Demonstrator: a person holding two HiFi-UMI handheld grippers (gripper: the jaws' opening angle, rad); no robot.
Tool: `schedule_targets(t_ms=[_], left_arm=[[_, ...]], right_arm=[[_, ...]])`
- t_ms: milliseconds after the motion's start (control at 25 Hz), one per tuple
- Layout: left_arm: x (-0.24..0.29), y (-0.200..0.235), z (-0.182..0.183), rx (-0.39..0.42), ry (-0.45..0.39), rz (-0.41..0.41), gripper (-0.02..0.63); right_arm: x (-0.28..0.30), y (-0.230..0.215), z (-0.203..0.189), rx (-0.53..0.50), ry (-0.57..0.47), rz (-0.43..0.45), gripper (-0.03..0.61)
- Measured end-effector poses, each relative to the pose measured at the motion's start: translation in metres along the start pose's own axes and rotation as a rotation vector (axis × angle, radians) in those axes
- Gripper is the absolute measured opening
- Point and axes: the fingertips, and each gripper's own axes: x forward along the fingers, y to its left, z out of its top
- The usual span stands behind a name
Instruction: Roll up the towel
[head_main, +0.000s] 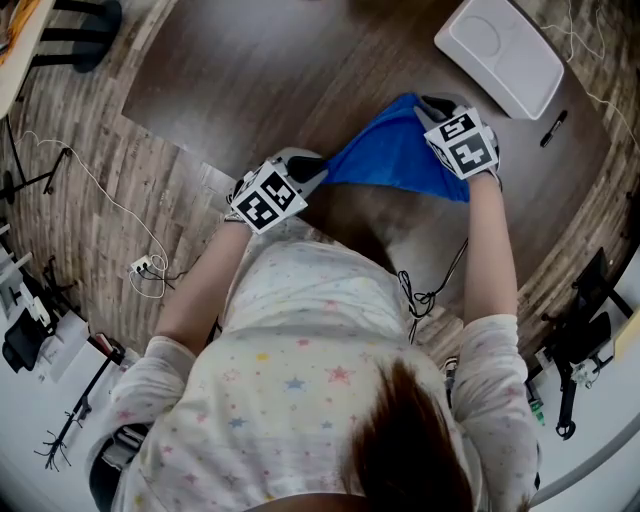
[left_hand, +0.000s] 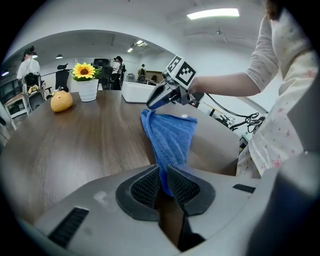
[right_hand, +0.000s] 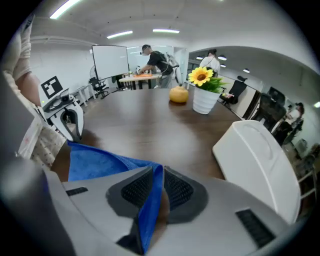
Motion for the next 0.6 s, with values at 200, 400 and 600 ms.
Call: schedule_targets(t_ms=[200,400,600], left_arm=[[0.001,-0.003,-0.008,0.011,0.017,0.005,0.052],[-0.003,-0.001,-0.005,0.025,0.003,0.021,0.052],[-0.009,0.001,-0.004,0.033,-0.01,0.046,0.052]], right_arm=[[-0.024,-0.016,0.016,0.091,-0.111,-0.056,0.061],[-0.053,-0.007,-0.013,0.14,-0.1,-0.052,0.061],[-0.081,0.019,-0.075,0.192,-0.016,-0.028,0.069]])
